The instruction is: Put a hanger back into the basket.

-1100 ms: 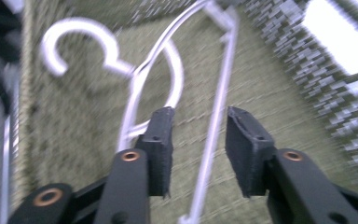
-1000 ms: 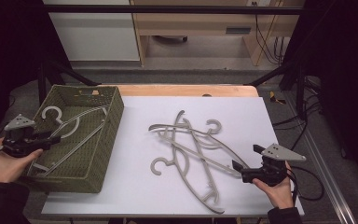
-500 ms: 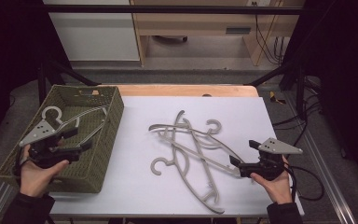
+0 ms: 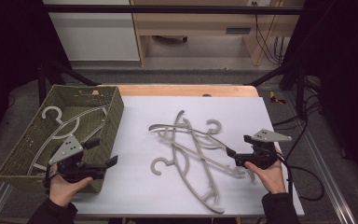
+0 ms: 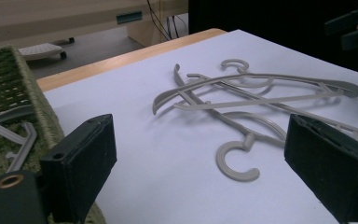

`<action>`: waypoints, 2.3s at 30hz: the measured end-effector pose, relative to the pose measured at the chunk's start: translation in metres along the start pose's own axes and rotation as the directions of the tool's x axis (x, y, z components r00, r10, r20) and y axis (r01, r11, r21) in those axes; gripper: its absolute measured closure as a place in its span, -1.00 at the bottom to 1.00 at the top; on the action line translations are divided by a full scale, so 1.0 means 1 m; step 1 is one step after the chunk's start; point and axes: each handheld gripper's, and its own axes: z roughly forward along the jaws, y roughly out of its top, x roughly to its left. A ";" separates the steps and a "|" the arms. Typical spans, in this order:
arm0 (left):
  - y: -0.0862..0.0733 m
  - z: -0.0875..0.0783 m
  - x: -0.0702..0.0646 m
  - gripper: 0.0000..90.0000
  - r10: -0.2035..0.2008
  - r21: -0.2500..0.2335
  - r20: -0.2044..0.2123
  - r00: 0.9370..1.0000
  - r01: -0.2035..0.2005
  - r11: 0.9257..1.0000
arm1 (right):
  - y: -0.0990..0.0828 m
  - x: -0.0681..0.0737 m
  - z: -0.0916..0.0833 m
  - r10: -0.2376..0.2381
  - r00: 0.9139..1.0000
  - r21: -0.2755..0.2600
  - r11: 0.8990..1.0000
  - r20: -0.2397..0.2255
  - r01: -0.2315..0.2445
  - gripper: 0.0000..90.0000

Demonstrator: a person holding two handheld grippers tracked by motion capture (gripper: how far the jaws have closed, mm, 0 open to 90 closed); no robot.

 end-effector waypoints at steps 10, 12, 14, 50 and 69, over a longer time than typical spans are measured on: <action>-0.008 0.005 0.000 -0.84 -0.012 0.013 0.007 1.000 0.012 1.000 | -0.004 -0.012 0.026 0.006 0.999 0.089 0.996 0.044 -0.010 -0.57; -0.008 0.005 0.000 -0.84 -0.015 0.016 0.008 1.000 0.015 1.000 | -0.006 -0.014 0.031 0.013 0.998 0.114 0.993 0.055 -0.019 -0.53; -0.008 0.005 0.000 -0.84 -0.013 0.016 0.004 1.000 0.013 1.000 | -0.009 -0.016 0.037 0.012 0.998 0.144 0.989 0.062 -0.021 -0.49; -0.007 0.007 0.000 -0.81 -0.001 0.032 0.008 1.000 0.001 1.000 | -0.029 -0.028 0.085 -0.080 0.997 0.364 0.929 0.023 0.066 0.76; -0.006 0.006 -0.002 -0.79 0.010 0.036 0.006 1.000 -0.010 0.999 | -0.022 -0.020 0.068 -0.016 0.998 0.359 0.932 -0.059 0.036 0.84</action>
